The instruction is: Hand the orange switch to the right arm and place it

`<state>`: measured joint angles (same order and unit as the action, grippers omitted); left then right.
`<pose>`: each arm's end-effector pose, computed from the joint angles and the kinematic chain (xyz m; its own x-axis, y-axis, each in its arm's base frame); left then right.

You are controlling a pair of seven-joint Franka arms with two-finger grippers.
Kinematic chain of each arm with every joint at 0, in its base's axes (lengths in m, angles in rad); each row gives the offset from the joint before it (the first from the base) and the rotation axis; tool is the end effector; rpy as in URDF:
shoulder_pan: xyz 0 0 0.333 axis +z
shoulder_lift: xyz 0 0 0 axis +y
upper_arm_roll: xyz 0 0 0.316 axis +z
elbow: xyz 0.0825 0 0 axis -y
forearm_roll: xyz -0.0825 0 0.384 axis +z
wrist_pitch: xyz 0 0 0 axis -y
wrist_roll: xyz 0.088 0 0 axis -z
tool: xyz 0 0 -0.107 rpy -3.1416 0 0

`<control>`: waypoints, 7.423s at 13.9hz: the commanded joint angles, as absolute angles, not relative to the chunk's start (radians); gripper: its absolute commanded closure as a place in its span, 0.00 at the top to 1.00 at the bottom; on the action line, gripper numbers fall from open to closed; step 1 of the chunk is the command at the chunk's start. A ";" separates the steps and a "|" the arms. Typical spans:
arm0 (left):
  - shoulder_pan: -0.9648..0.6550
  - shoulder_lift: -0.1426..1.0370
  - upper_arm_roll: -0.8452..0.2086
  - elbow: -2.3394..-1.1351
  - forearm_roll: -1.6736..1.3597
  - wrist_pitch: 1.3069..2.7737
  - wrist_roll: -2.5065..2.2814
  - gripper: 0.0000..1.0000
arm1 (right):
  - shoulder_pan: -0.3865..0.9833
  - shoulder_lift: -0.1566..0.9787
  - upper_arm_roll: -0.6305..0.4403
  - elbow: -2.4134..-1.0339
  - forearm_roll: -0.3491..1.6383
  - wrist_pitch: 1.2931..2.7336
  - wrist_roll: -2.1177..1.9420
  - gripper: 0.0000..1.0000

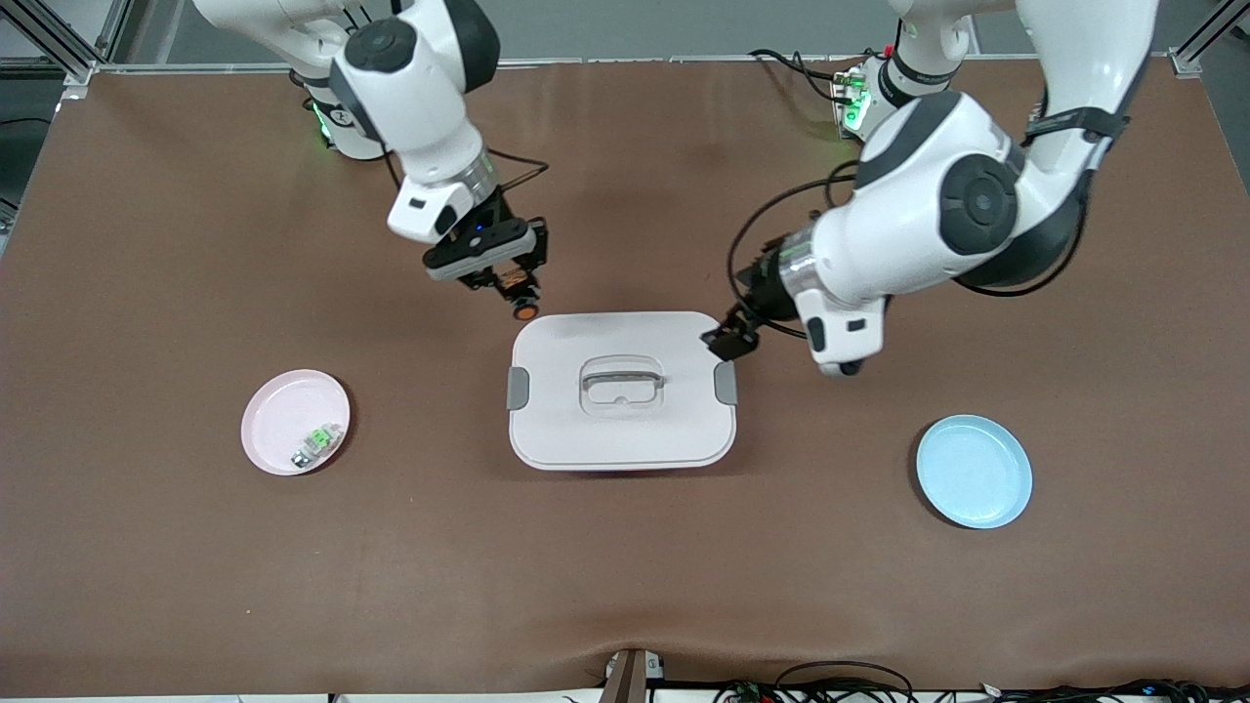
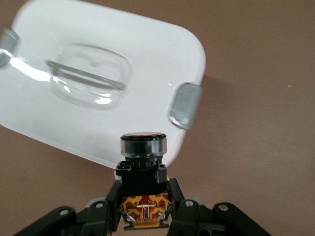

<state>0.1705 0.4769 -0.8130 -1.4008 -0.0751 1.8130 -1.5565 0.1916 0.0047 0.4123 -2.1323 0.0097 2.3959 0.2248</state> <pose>0.5912 -0.3230 0.5102 0.5058 0.7636 -0.4013 0.8475 -0.5267 0.0660 0.4649 0.3206 0.4316 0.9054 0.3448 0.2477 0.3710 -0.9262 -0.0670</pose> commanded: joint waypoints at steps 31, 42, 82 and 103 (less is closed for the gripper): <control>0.629 0.269 -0.822 -1.348 0.304 1.471 -0.259 1.00 | -0.572 0.388 0.426 -2.224 -0.031 2.726 -1.654 0.00; 0.530 0.213 -0.758 -1.359 0.279 1.483 -0.233 1.00 | -0.577 0.505 0.385 -2.174 -0.081 2.787 -1.629 0.00; 0.077 -0.132 -0.181 -1.654 -0.017 1.517 -0.086 1.00 | -0.509 0.305 0.399 -1.529 -0.126 1.702 -0.673 1.00; 0.083 -0.067 -0.173 -1.583 -0.002 1.508 -0.072 1.00 | -0.429 0.180 0.405 -1.348 -0.011 1.460 0.016 1.00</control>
<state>0.0750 -0.0541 -0.1699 -1.5734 0.0021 1.5200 -0.0949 -0.4262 0.2039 0.4065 -1.3518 0.0040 1.4760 0.0953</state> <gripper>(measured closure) 0.000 0.000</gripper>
